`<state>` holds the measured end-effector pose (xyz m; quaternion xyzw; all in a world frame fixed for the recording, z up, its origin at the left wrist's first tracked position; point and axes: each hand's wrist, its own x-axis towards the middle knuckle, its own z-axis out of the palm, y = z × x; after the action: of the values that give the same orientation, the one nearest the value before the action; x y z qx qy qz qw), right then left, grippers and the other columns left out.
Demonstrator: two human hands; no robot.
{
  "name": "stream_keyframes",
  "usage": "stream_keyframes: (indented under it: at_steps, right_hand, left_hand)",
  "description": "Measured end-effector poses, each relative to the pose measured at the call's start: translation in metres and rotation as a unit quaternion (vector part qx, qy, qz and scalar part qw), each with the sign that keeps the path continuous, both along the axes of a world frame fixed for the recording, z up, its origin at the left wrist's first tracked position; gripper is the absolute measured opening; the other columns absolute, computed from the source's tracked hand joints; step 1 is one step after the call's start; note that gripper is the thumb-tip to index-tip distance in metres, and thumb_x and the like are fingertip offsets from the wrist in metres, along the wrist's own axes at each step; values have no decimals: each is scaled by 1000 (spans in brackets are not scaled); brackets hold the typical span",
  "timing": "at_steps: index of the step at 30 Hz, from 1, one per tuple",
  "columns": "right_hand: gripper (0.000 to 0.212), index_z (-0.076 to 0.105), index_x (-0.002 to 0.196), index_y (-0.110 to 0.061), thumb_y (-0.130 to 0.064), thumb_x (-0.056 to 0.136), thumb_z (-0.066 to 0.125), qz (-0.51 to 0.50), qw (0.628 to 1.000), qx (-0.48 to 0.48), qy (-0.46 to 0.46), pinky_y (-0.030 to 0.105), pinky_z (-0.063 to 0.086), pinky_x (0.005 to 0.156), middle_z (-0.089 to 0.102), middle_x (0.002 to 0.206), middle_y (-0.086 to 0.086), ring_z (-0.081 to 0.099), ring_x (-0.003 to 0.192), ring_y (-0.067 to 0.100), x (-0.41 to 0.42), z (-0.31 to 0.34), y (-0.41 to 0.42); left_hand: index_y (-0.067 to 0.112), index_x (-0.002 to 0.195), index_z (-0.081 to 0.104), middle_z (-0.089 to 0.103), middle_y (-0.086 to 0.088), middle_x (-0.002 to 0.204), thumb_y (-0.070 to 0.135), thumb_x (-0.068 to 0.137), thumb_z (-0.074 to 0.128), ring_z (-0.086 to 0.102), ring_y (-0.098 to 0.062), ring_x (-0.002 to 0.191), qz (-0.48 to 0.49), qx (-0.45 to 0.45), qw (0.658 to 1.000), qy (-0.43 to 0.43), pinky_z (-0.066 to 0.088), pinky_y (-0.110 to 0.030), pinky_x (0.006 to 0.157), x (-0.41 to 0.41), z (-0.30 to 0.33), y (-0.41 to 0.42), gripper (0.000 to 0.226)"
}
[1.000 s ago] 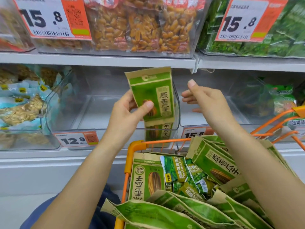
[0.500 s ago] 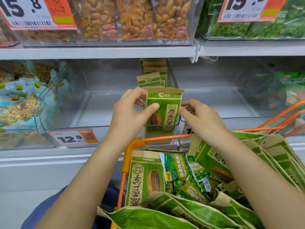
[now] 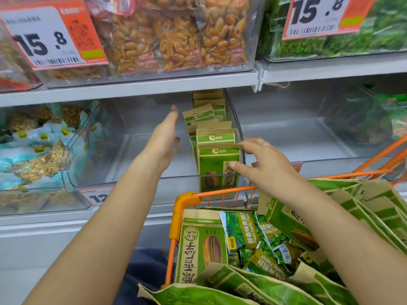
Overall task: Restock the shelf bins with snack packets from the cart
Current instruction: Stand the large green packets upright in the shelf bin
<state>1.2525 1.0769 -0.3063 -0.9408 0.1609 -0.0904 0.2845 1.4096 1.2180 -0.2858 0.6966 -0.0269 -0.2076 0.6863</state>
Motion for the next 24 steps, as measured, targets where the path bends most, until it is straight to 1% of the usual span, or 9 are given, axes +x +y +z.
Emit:
stream_keyframes:
  at_steps: [2,5,9,11,14,17,19,21,24]
  right_hand:
    - [47,53,131,-23,-43,89,61,-4,1000,6,2,38,47,97,45,138,-3,50,117,17,0,0,0]
    - [41,57,124,-23,-40,88,65,-12,1000,12,2,39,47,98,45,141,-3,51,117,18,0,-1,1]
    - [30,60,112,-26,-31,85,71,-21,1000,6,-8,31,47,91,50,132,-5,55,109,17,3,1,0]
    - [21,54,96,-32,-28,85,71,-11,1000,-5,-15,27,44,85,50,130,-6,56,99,16,2,4,1]
    - [24,46,83,-34,-29,86,69,-13,999,-45,-23,24,33,75,45,141,-9,53,85,16,-1,6,2]
    - [23,47,80,-34,-28,87,68,-25,997,-70,-28,25,33,72,32,152,-13,61,94,20,-2,8,5]
    - [22,47,81,-34,-26,87,67,-28,998,-62,-18,26,38,74,29,153,-13,62,97,21,-1,8,7]
    - [22,48,82,-34,-26,86,69,-28,999,-37,-15,29,45,84,34,151,-11,62,100,23,0,7,7]
    - [22,51,85,-34,-26,85,71,-30,999,-14,-18,32,47,89,40,147,-8,61,102,23,-1,8,7]
  left_hand:
    - [20,149,32,35,-11,152,64,94,37,40,-36,133,-13,5,997,76,36,-52,109,13,-8,-17,70]
    - [16,124,59,63,-12,123,67,93,36,62,-33,109,-78,-13,990,114,47,-51,99,12,-20,-31,64]
    - [19,117,67,71,-11,112,62,93,40,64,-34,109,-139,-13,990,30,44,-50,104,6,-31,-38,57]
    - [21,121,65,70,-8,114,59,90,47,62,-31,113,-142,-42,989,3,41,-51,107,5,-36,-33,53]
    - [21,129,59,68,-4,121,54,86,55,60,-27,117,-127,-87,988,-16,42,-50,106,6,-42,-26,54]
    - [23,123,61,70,-2,115,57,92,49,63,-23,112,-143,-15,989,-20,44,-46,104,5,-39,-26,48]
    - [22,112,65,72,-2,109,59,94,42,64,-22,107,-137,22,990,6,46,-40,99,5,-33,-26,47]
    - [20,110,64,70,-2,105,54,96,41,62,-21,101,-105,3,994,24,47,-37,92,8,-28,-26,43]
    - [17,122,56,64,-3,115,37,90,60,59,-20,109,-48,-7,997,-55,48,-31,83,17,-24,-27,38]
